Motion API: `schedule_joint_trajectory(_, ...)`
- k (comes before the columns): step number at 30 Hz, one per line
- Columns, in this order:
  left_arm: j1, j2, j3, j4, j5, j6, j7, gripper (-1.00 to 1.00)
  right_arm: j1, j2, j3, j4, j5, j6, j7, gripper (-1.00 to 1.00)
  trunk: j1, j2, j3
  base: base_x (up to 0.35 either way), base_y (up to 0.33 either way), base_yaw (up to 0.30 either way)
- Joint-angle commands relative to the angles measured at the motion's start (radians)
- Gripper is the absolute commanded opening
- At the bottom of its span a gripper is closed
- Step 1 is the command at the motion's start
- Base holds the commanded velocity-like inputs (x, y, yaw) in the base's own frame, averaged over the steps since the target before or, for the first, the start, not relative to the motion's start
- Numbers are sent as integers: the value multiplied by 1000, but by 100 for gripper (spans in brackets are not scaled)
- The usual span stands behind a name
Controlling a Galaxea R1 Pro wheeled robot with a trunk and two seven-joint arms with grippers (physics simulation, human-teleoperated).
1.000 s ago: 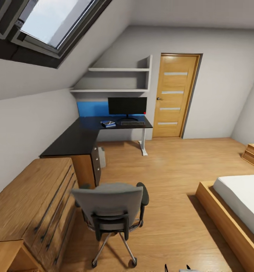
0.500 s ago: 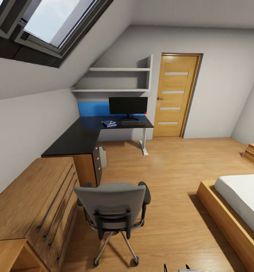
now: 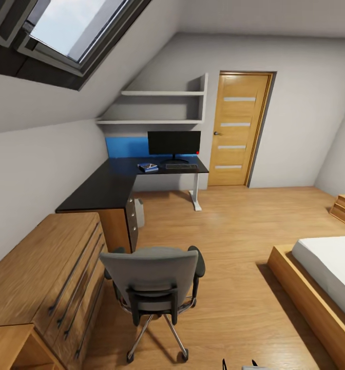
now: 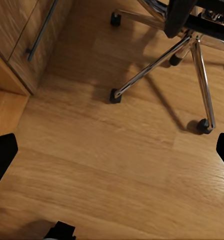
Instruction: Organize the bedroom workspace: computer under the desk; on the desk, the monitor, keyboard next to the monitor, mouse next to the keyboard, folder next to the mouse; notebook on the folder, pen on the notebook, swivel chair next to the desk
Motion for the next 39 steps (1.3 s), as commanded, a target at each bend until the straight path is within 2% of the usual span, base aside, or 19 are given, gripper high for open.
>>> schedule_joint_trajectory(1,-1,1,-8,0,7,-4,12,100,-1,0,8,0,-1,-1,-9,100,4,-8,-5,0,0,0)
schedule_joint_trajectory(5,-1,2,-8,-2,6,-5,31,100,-1,0,8,0,0,-1,-9,100,19,-36,-17,0,0,0)
schedule_joint_trajectory(13,-1,2,-9,-2,6,-4,29,100,-1,1,8,0,-1,-1,-9,100,50,-92,-42,0,14,0)
schedule_joint_trajectory(25,-1,3,-9,-2,7,-3,27,100,-1,1,9,0,-1,-1,-9,100,96,-176,-80,0,159,0)
schedule_joint_trajectory(39,-1,3,-8,-1,6,-3,30,100,-1,1,9,0,-1,-1,-9,100,150,-274,-124,-45,15,0)
